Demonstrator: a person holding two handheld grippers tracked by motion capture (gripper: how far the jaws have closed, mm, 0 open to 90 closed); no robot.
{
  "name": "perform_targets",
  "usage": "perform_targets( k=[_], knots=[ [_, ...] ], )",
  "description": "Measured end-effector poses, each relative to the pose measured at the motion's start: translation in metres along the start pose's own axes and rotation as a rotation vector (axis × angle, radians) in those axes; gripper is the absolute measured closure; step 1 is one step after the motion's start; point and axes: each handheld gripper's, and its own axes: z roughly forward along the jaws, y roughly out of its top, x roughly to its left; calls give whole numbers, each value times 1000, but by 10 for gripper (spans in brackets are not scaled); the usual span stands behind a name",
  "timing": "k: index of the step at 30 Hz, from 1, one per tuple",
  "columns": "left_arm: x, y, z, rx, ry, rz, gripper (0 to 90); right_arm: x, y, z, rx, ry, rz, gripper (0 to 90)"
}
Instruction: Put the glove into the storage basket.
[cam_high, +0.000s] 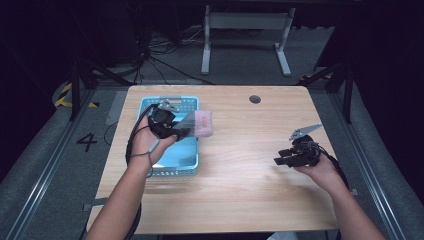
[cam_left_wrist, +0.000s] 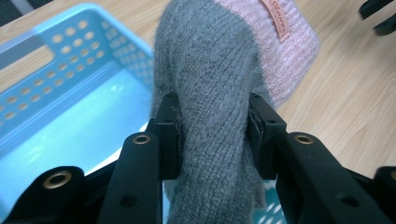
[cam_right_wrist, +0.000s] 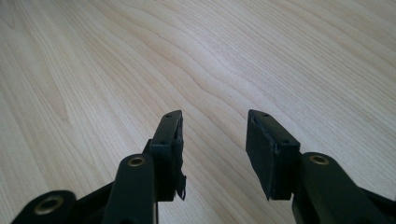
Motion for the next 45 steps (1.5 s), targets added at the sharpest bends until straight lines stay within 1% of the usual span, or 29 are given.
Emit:
perform_targets(
  k=[1,2,3,4,5,6,7,11,12,14,17,20,21,23,26,28,30,31,32,33,35,37,38,39,41,42,43,44,45],
  knots=[
    [4,-2,-3,8,6,1,629,0,1,1,1,1,-4,569],
    [11,-6,-8,13,19,-1,629,1,1,2,8,1,-2,569],
    [11,-6,-8,13,19,-1,629,1,1,2,8,1,-2,569],
    [14,-7,-11,20,20,-5,629,1,1,3,9,2,-3,569],
    [21,-11,-14,22,24,-13,629,1,1,4,11,1,-5,569],
    [21,-11,-14,22,24,-13,629,2,1,4,14,1,-3,569],
    [25,-13,-14,33,33,-15,629,2,1,4,14,1,-3,569],
    [38,-18,-8,85,43,-12,629,2,-2,5,19,1,-2,569],
    [41,-20,-6,95,42,-17,629,2,-2,5,21,1,0,569],
    [47,-23,0,114,38,-24,629,3,-3,5,20,-3,3,568],
    [54,-26,9,138,30,-28,627,3,-5,5,24,-1,0,567],
    [59,-31,16,139,8,-57,626,3,-8,4,22,-5,7,567],
    [60,-32,19,148,8,-65,626,3,-8,4,22,-5,7,567],
    [61,-34,27,175,11,-67,625,3,-10,3,21,-6,6,567],
    [63,-37,36,195,3,-73,625,4,-11,3,23,-5,8,566],
    [63,-37,43,216,6,-74,624,6,-12,3,23,0,2,565],
    [64,-36,48,229,0,-75,623,7,-13,4,28,-2,0,563],
    [64,-36,53,242,-10,-76,620,7,-15,3,27,-6,-2,562],
    [64,-36,53,242,-10,-76,619,7,-15,3,27,-6,-2,562],
    [64,-35,60,277,-10,-75,619,6,-16,2,24,-8,2,560],
    [64,-34,65,302,-9,-76,616,6,-18,0,23,-10,11,560],
    [64,-33,67,306,-11,-74,614,6,-18,0,24,-11,12,560],
    [65,-33,70,302,-22,-79,605,6,-20,-2,23,-13,17,560],
    [65,-33,70,302,-22,-79,593,6,-21,-2,21,-14,16,560],
    [66,-33,73,301,-15,-74,541,6,-22,-3,19,-13,19,558],
    [67,-33,74,292,-1,-58,541,6,-22,-3,19,-13,19,558],
    [67,-34,77,292,19,-51,500,6,-22,-3,19,-13,19,558],
    [67,-34,78,289,28,-50,429,6,-23,-4,17,-14,19,557],
    [68,-35,79,277,40,-50,429,6,-23,-4,17,-14,19,557]
  ],
)
